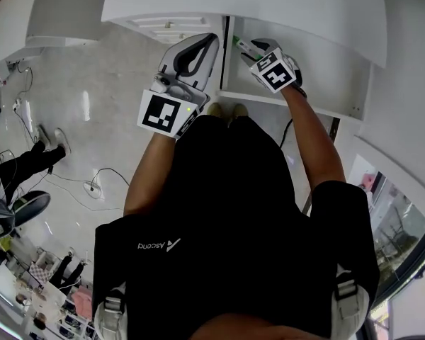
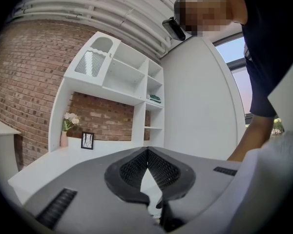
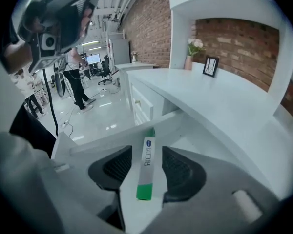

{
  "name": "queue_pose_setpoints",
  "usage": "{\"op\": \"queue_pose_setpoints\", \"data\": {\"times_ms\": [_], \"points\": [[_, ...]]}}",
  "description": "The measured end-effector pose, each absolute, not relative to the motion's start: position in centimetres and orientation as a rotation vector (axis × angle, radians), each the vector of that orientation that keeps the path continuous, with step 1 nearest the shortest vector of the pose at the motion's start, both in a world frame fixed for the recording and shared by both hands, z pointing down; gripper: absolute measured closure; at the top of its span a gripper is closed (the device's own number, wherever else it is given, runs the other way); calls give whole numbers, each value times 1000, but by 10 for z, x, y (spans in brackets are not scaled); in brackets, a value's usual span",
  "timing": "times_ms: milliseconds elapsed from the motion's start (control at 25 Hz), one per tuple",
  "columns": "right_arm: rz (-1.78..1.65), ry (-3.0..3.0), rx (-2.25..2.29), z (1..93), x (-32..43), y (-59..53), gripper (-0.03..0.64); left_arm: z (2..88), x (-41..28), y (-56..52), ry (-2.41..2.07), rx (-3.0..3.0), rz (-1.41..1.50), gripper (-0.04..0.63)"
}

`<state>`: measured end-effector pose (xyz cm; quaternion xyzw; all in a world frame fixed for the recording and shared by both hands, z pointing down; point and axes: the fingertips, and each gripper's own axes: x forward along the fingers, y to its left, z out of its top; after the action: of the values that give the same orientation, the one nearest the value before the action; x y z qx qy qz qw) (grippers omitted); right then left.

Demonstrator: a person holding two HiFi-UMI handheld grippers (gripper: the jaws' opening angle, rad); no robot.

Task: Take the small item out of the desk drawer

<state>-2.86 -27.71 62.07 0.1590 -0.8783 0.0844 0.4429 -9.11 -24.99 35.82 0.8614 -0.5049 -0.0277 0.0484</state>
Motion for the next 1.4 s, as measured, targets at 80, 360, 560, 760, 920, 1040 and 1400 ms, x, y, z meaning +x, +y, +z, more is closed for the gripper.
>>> {"op": "queue_pose_setpoints", "data": {"times_ms": [80,360,560,760,920,1040,1400], "points": [[220,-2148,383,630,-29,-279,426,359,-94,-252,-1547,2620,-79,597],[265,-2065,329,660,-29,-279,426,363,-100,-257,-1559,2597,-62,597],[265,-2039,318,669,-26,-279,460,365,-101,-257,-1559,2593,-61,597],[261,-2032,321,671,-24,-281,522,372,-104,-256,-1565,2570,-32,597],[268,-2035,340,663,-21,-280,525,373,-103,-254,-1549,2569,-23,597],[272,-2040,371,657,-16,-280,526,372,-100,-251,-1532,2582,-27,597],[252,-2134,492,606,-7,-283,526,375,-91,-250,-1469,2625,-43,597]]}}
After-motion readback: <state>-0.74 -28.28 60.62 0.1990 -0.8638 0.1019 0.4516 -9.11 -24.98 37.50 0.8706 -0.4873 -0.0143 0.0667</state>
